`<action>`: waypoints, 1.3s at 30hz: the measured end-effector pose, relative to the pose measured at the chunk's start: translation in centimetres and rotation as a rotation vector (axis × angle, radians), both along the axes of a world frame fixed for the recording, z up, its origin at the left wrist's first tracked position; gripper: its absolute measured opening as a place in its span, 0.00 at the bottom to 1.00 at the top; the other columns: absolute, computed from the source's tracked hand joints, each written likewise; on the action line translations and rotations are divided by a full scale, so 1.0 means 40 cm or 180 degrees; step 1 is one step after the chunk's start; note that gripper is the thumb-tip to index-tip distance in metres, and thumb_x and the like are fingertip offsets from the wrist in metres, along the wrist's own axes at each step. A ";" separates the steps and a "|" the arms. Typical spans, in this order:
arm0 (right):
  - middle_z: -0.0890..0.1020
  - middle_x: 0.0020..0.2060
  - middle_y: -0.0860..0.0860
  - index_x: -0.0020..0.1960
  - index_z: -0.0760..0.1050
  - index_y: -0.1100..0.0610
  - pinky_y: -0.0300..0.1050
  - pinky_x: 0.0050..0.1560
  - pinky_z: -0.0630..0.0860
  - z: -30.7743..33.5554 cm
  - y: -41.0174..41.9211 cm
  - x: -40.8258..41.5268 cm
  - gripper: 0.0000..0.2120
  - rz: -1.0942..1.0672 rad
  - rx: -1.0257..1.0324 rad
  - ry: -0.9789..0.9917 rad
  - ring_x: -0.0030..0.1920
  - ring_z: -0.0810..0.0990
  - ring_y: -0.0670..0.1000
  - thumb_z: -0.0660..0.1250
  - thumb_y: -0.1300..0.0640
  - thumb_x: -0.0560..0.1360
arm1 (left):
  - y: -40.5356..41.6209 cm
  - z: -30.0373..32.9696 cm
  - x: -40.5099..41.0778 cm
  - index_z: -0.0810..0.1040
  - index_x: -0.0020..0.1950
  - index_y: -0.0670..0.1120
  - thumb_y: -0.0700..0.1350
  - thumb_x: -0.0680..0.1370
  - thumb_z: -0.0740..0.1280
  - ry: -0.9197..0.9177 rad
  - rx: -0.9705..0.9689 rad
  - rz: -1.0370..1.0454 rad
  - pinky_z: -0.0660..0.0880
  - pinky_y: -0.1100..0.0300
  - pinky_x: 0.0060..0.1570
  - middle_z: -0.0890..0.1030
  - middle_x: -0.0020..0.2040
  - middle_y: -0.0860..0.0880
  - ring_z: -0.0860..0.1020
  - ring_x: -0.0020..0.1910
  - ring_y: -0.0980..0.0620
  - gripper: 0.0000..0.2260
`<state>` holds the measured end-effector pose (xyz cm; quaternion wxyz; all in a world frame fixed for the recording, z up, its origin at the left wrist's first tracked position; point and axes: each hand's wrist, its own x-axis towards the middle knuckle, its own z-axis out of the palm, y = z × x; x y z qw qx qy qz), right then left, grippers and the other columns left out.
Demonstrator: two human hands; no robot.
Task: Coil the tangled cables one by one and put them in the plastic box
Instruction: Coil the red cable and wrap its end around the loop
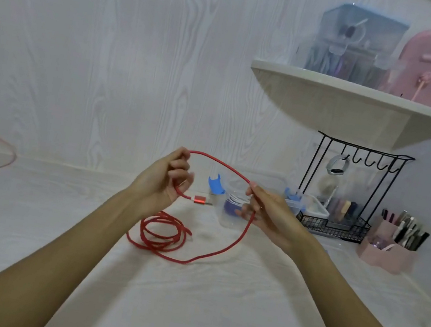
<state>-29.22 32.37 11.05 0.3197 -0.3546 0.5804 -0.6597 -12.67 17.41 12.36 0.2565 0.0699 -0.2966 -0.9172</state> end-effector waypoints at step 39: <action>0.70 0.27 0.35 0.42 0.81 0.54 0.27 0.33 0.61 -0.008 -0.426 0.052 0.09 -0.1982 -0.1438 0.3780 0.27 0.68 0.36 0.71 0.48 0.73 | -0.324 -0.056 -0.050 0.69 0.68 0.46 0.49 0.84 0.48 -0.1299 -0.4452 0.4235 0.70 0.75 0.38 0.79 0.38 0.57 0.77 0.37 0.61 0.17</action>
